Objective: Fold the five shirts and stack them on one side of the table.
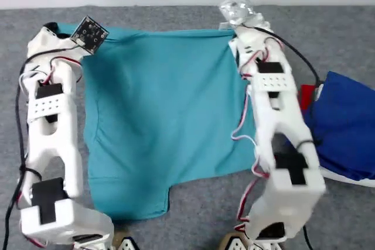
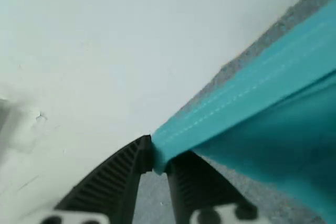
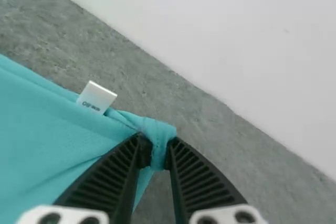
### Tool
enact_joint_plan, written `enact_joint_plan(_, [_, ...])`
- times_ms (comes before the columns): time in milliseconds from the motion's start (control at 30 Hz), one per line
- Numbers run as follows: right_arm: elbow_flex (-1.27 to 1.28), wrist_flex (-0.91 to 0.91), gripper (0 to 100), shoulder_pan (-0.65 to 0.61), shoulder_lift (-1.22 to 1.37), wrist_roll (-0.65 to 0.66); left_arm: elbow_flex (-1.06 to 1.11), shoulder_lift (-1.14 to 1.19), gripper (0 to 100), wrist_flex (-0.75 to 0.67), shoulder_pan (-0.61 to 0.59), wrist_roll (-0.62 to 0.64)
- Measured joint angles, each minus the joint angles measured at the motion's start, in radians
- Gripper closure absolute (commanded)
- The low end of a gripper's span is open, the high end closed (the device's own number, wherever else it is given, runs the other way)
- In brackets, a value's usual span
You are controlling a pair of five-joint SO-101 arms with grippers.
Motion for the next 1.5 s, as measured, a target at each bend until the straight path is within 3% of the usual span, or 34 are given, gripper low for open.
enact_joint_plan(100, [-0.087, 0.04, 99.0, -0.009, 0.064, 0.0, -0.005, 0.005, 99, 0.011, 0.002, -0.025])
enact_joint_plan(200, [-0.143, 0.153, 99.0, -0.017, 0.071, 0.0, -0.009, -0.002, 99, 0.121, -0.002, -0.032])
enact_joint_plan(567, [-0.221, 0.812, 98.9, -0.014, 0.005, 0.003, -0.009, -0.278, 99, 0.996, 0.077, -0.034])
enact_joint_plan(867, [-0.221, 1.195, 98.8, -0.014, -0.015, 0.003, -0.009, -0.404, 99, 1.524, 0.184, -0.034])
enact_joint_plan(1000, [-0.221, 1.321, 98.9, -0.011, -0.015, 0.003, 0.054, -0.485, 99, 1.567, 0.201, -0.028])
enact_joint_plan(1167, [-0.222, 1.447, 98.9, 0.021, -0.018, 0.002, 0.298, -0.663, 99, 1.57, 0.241, -0.054])
enact_joint_plan(1500, [0.028, 1.45, 98.9, 0.061, -0.172, 0.146, 0.56, -1.013, 99, 1.576, 0.247, -0.092])
